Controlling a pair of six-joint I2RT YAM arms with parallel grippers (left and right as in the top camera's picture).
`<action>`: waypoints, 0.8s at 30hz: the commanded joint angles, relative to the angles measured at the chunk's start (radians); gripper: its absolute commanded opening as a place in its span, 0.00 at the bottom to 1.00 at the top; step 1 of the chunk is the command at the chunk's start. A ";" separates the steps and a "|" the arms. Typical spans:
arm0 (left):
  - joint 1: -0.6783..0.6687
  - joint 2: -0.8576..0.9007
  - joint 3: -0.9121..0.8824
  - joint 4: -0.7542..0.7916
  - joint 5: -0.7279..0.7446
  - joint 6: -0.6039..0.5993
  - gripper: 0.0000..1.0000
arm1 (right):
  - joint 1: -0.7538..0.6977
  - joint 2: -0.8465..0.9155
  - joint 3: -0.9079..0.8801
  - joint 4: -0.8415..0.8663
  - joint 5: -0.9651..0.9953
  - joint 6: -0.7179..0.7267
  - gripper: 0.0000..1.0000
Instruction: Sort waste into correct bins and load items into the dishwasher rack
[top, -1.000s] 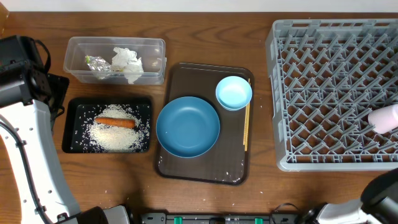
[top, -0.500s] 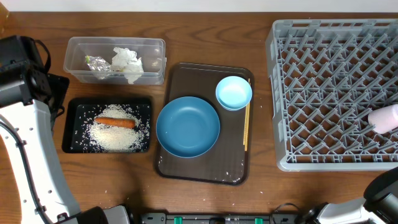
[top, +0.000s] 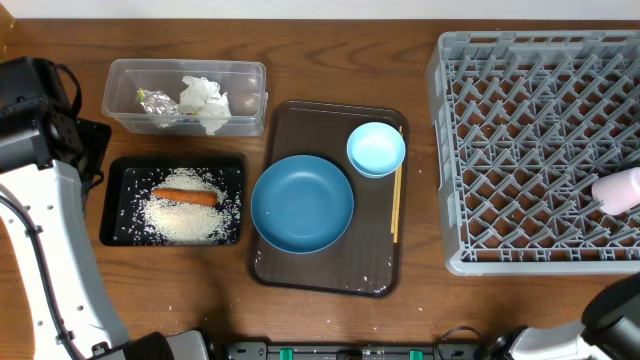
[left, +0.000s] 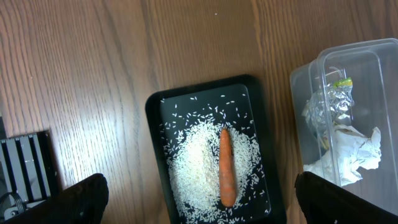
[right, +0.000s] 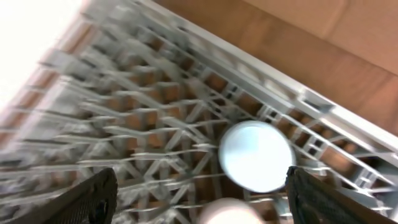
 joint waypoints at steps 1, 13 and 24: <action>0.005 0.000 -0.008 -0.003 -0.006 -0.013 0.98 | 0.043 -0.135 0.007 0.011 -0.174 0.026 0.84; 0.005 0.000 -0.008 -0.003 -0.006 -0.013 0.98 | 0.554 -0.247 0.006 -0.056 -0.342 -0.123 0.82; 0.005 0.000 -0.008 -0.003 -0.006 -0.013 0.98 | 1.078 -0.004 0.006 -0.060 -0.017 -0.052 0.68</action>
